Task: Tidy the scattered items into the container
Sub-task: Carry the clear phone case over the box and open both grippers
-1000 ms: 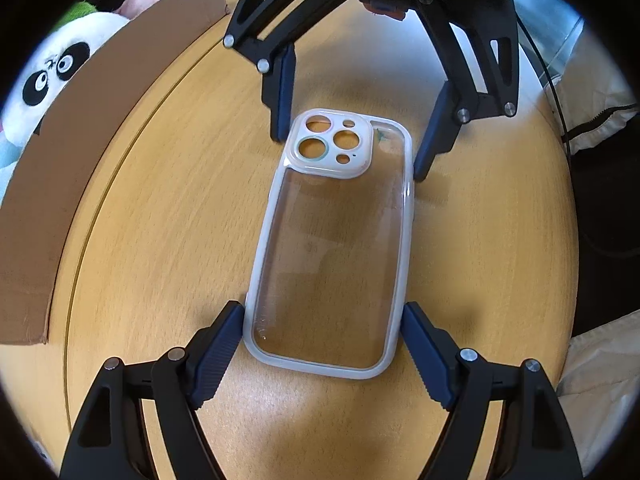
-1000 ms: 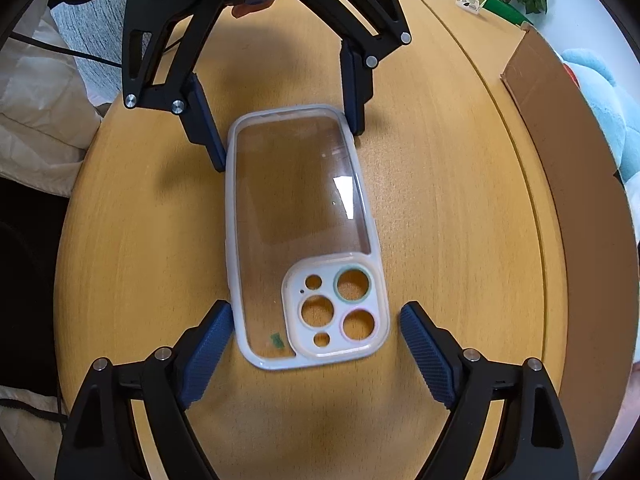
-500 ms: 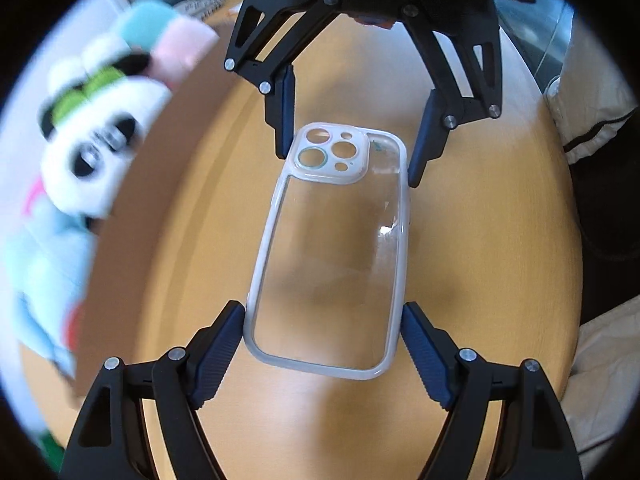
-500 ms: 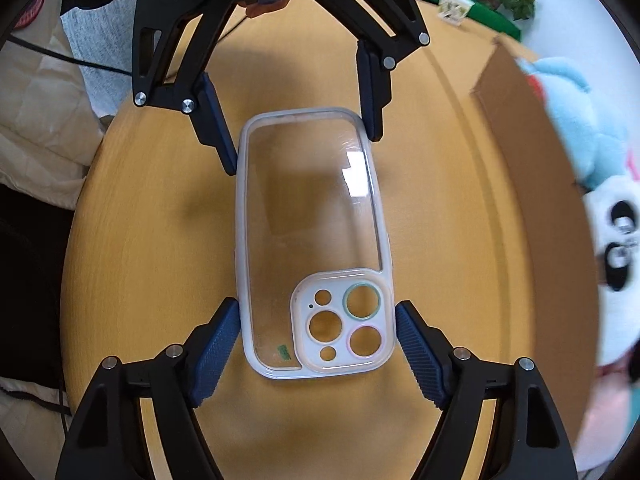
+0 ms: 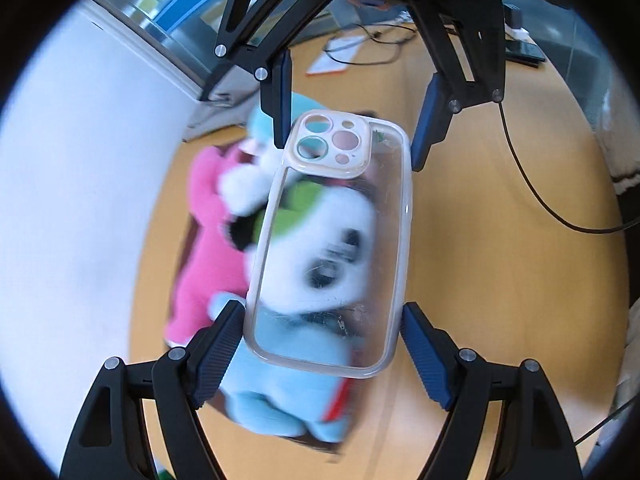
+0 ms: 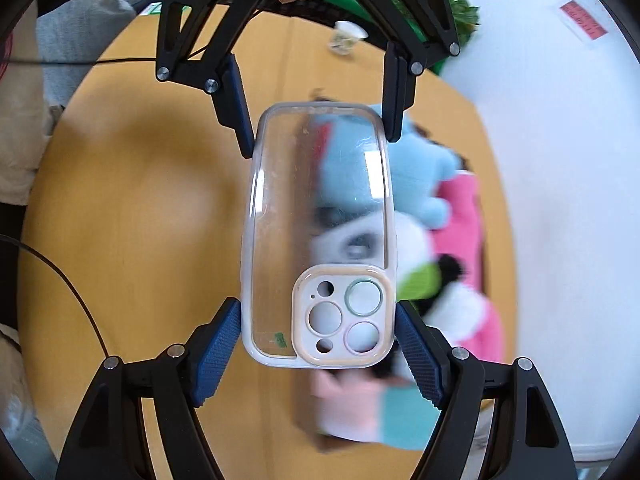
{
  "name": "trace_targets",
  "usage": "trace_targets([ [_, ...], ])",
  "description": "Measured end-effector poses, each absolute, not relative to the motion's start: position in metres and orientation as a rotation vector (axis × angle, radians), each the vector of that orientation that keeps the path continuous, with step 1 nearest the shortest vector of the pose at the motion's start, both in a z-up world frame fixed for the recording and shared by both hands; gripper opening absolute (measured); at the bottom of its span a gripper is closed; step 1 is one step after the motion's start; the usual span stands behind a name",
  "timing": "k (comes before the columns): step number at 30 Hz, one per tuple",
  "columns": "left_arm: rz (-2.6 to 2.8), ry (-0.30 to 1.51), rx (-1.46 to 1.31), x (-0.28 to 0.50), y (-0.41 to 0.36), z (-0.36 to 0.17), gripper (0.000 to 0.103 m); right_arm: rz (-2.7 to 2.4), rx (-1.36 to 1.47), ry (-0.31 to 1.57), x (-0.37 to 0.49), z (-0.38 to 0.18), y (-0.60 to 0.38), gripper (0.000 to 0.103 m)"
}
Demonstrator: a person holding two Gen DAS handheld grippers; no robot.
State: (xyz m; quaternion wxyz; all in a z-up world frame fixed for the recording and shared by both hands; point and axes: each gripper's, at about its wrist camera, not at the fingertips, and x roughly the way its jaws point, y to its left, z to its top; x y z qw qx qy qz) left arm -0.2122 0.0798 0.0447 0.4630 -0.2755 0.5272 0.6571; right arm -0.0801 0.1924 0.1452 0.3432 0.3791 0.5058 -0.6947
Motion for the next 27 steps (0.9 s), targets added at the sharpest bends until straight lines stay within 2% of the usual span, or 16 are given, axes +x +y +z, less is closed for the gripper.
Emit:
trace_targets([
  [4,1.628,1.331,-0.666,-0.234,0.081,0.085,0.079,-1.834,0.970,1.345,-0.138,0.155,0.210,0.081],
  [8,1.636,1.363,-0.690,-0.281,0.099,0.094,0.079,-1.854,0.976,1.367,-0.218,0.145,0.236,0.081],
  [11,1.622,1.358,-0.727,-0.315,0.109,0.076,0.079,-1.857,0.994,1.358,-0.260,0.137,0.247,0.081],
  [16,1.584,1.322,-0.807,-0.359,0.120,0.027,0.079,-1.800,1.067,1.319,-0.335,0.090,0.242,0.081],
  [22,1.545,1.261,-0.863,-0.379,0.122,-0.003,0.079,-1.749,1.114,1.275,-0.359,0.054,0.253,0.081],
  [27,1.535,1.229,-0.890,-0.380,0.122,-0.007,0.081,-1.720,1.152,1.243,-0.360,0.044,0.257,0.081],
])
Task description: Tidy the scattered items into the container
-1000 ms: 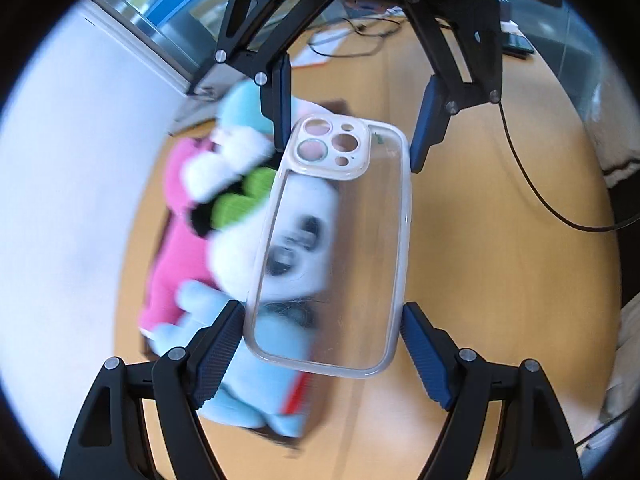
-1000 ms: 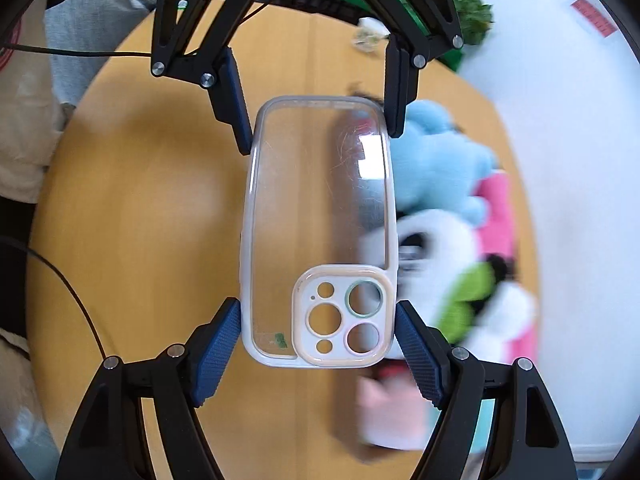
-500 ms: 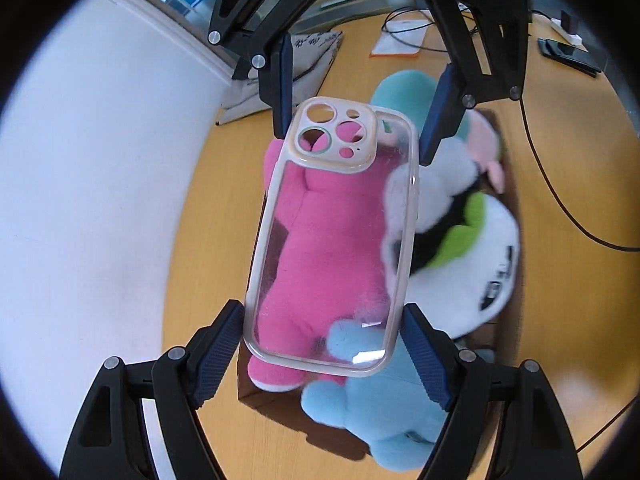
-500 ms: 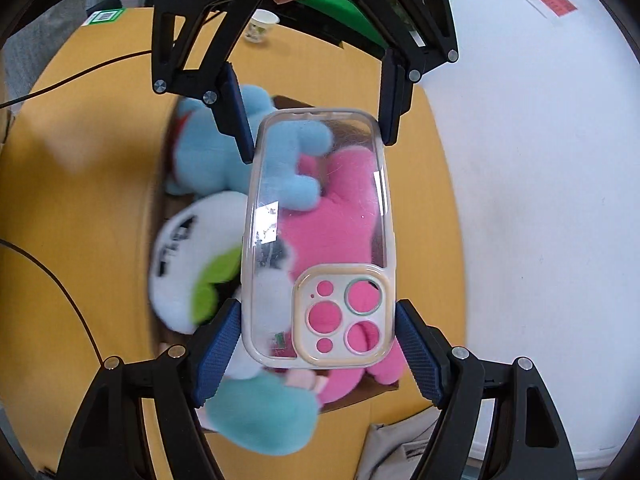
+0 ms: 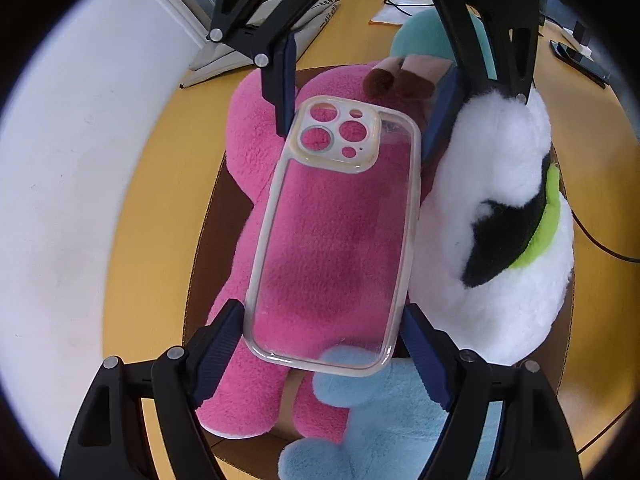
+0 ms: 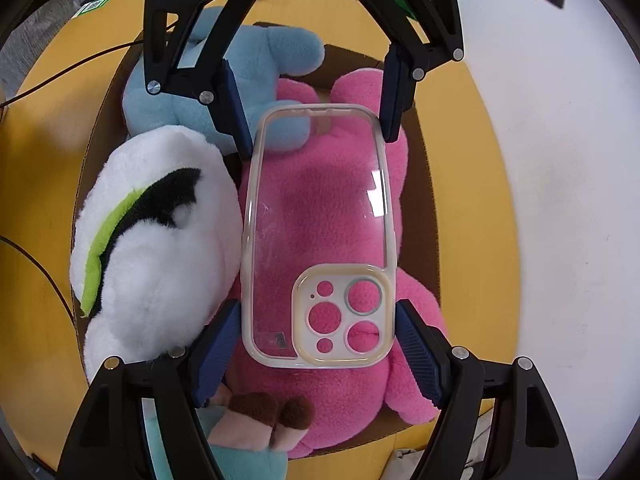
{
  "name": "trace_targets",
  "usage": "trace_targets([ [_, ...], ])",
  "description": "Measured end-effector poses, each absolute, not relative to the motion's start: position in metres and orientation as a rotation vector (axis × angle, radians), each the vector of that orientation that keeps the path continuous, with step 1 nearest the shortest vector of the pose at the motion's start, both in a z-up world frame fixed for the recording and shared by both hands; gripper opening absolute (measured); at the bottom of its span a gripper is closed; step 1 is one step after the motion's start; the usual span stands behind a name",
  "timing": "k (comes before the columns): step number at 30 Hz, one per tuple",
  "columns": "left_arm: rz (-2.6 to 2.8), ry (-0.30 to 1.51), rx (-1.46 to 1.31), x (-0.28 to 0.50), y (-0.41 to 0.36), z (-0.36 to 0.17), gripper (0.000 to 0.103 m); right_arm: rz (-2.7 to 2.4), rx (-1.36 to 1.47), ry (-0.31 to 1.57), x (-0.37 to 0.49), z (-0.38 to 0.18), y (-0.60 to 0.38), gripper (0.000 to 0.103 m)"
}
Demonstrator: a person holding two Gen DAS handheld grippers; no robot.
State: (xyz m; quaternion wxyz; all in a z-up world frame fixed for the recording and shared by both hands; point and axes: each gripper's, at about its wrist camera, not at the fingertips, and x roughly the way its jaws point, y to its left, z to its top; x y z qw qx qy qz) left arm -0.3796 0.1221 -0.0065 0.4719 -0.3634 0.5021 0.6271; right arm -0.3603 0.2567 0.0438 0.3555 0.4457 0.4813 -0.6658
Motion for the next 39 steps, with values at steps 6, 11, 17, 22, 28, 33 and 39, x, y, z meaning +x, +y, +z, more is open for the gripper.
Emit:
trace_targets([
  [6,1.611,1.139,-0.924,-0.386,0.111,0.008,0.082,-1.716,1.234,1.148,-0.365,0.041,0.265,0.082],
  [11,1.650,1.124,-0.970,-0.379,0.092,0.017,0.082,-1.711,1.269,1.166,-0.356,0.044,0.271,0.084],
  [17,1.802,1.029,-0.945,-0.351,0.057,0.042,0.082,-1.860,1.214,1.167,-0.338,0.083,0.284,0.087],
  [22,2.113,0.973,-0.799,-0.316,0.027,0.065,0.082,-2.171,1.044,1.079,-0.289,0.147,0.310,0.092],
  [28,2.544,0.561,-0.717,-0.228,-0.011,0.127,0.082,-2.504,0.853,0.782,-0.190,0.186,0.300,0.103],
  [33,2.826,0.290,-0.771,-0.149,-0.023,0.123,0.083,-2.740,0.835,0.430,-0.114,0.120,0.279,0.103],
  [39,2.844,0.094,-0.918,-0.077,-0.008,0.073,0.083,-2.903,0.827,-0.107,-0.032,0.059,0.258,0.103],
])
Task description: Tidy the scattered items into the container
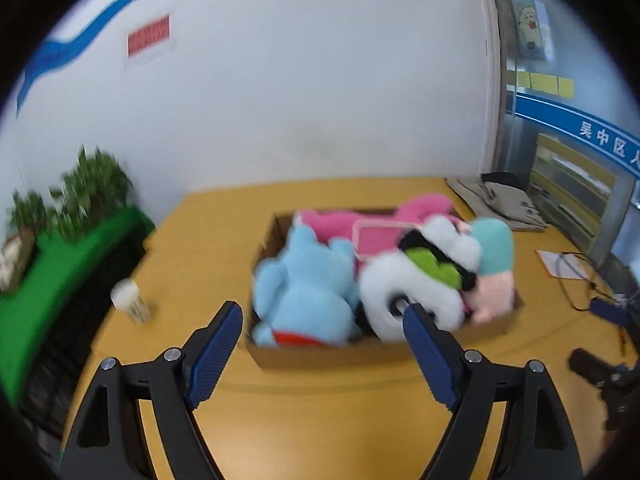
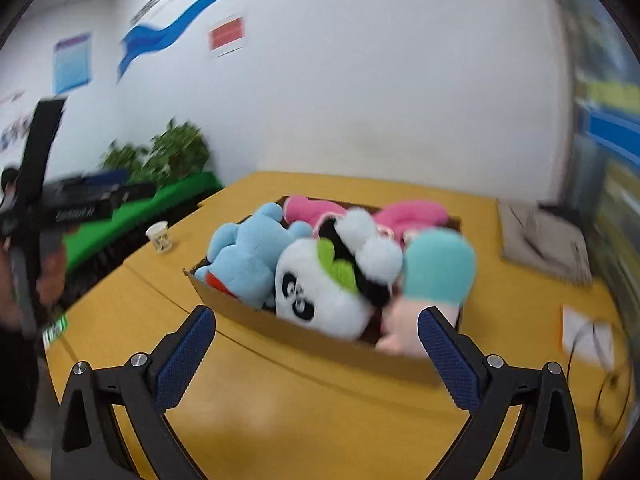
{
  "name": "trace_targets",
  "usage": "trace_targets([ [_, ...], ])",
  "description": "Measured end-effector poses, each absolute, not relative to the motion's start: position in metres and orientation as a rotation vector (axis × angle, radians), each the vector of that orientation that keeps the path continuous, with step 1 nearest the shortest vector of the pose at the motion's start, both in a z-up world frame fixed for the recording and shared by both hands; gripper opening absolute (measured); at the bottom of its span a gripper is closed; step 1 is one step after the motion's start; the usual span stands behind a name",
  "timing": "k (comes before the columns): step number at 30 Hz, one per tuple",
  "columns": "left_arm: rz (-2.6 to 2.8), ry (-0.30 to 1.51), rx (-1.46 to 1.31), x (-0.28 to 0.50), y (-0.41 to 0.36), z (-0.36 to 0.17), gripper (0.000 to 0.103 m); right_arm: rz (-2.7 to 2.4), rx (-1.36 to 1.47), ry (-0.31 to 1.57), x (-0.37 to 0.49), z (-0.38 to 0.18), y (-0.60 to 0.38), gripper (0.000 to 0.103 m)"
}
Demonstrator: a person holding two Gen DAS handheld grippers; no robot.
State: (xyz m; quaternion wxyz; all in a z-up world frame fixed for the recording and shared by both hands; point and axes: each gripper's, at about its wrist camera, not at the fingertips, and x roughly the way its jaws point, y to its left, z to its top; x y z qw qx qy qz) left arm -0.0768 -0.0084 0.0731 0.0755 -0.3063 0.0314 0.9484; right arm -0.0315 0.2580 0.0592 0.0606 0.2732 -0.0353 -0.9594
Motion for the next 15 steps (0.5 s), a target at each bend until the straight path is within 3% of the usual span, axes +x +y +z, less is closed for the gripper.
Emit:
trace_targets([
  [6,2.830,0.103,-1.012,-0.030,0.018,0.030,0.083,-3.030,0.959,-0.140,0.014,0.033,0.227,0.103],
  [15,2.784,0.109,-1.046,-0.009,0.032,0.008,0.083,-3.122,1.097,-0.146,0.028,0.017,0.215,0.103],
])
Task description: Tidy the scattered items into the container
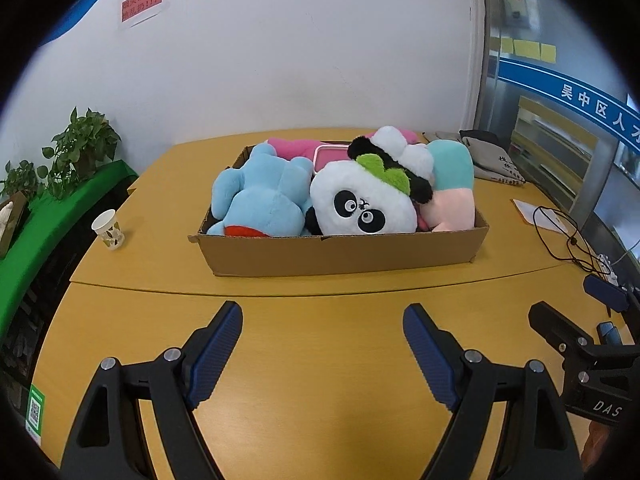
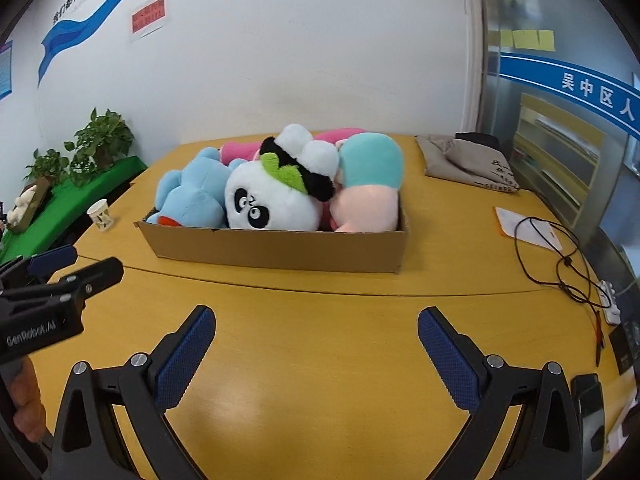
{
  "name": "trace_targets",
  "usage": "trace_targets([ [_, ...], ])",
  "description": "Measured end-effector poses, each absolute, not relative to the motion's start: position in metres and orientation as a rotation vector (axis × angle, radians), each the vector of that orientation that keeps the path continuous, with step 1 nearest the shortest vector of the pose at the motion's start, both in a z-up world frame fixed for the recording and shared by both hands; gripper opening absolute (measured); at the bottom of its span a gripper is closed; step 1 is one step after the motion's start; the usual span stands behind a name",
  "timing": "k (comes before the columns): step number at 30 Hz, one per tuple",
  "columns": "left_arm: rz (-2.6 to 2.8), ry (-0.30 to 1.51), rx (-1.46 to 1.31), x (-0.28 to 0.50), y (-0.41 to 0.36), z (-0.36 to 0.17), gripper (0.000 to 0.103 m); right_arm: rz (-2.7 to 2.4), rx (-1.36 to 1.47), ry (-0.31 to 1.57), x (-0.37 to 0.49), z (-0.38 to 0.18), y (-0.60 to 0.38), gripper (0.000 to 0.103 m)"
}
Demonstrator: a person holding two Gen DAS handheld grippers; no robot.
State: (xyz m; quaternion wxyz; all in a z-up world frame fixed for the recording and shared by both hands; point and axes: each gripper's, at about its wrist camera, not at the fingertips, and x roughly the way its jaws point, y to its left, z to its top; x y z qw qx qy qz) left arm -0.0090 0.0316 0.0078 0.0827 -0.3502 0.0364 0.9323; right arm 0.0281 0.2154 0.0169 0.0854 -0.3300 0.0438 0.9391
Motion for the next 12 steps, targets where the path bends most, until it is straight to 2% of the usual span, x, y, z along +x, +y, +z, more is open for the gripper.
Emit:
trace_targets([
  [9,2.763,0.059,-1.049,-0.009,0.033,0.006,0.085,2.789,-0.915,0.097,0.035,0.024,0.226,0.103],
  [12,2.803,0.098,-1.036,-0.006,0.036,0.003,0.086,2.790,-0.920,0.102,0.033,0.025,0.230,0.103],
])
